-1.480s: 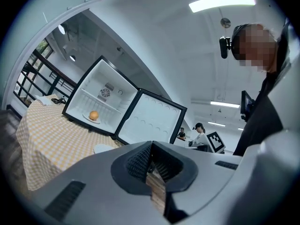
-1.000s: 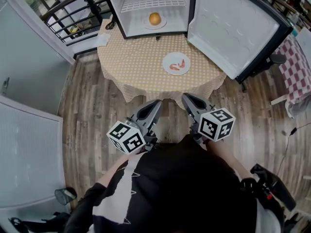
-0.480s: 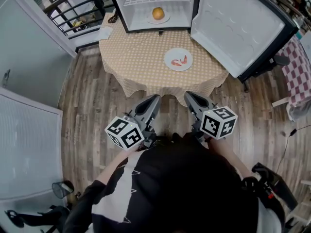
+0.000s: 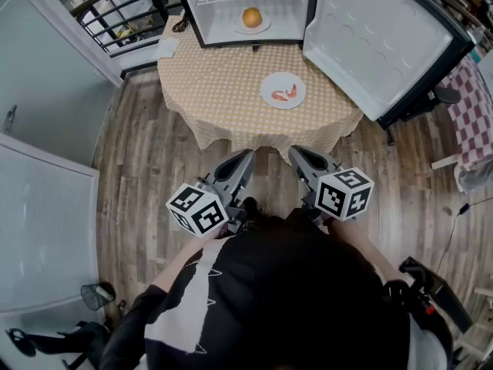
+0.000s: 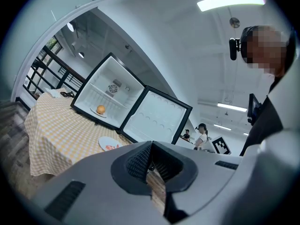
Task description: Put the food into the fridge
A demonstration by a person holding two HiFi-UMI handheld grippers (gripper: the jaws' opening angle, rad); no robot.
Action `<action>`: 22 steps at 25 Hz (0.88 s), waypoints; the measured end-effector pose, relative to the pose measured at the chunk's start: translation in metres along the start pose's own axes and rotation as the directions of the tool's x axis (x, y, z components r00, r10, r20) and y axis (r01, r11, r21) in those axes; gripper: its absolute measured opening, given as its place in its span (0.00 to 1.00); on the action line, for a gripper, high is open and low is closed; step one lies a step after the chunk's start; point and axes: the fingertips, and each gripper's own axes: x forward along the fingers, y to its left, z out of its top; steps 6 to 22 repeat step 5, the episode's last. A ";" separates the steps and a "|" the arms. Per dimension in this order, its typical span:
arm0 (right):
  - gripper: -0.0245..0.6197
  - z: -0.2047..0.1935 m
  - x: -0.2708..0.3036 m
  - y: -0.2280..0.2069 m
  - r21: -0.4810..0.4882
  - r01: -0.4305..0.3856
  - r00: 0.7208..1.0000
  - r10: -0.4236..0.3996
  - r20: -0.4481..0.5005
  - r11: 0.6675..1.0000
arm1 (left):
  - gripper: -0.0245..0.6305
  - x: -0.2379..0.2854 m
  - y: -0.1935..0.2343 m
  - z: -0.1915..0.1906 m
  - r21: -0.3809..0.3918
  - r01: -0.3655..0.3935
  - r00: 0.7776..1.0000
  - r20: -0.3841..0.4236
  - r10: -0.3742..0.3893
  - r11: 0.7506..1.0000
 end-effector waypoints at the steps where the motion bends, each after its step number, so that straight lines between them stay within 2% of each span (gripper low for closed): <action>1: 0.06 0.000 -0.001 0.000 0.001 0.001 1.000 -0.001 0.000 1.000 | 0.06 0.001 -0.001 0.000 -0.001 0.001 1.000 0.000 -0.001 1.000; 22: 0.06 -0.001 -0.003 0.001 -0.001 0.000 1.000 0.000 -0.001 1.000 | 0.06 0.001 -0.002 -0.001 -0.012 -0.001 1.000 0.002 0.001 1.000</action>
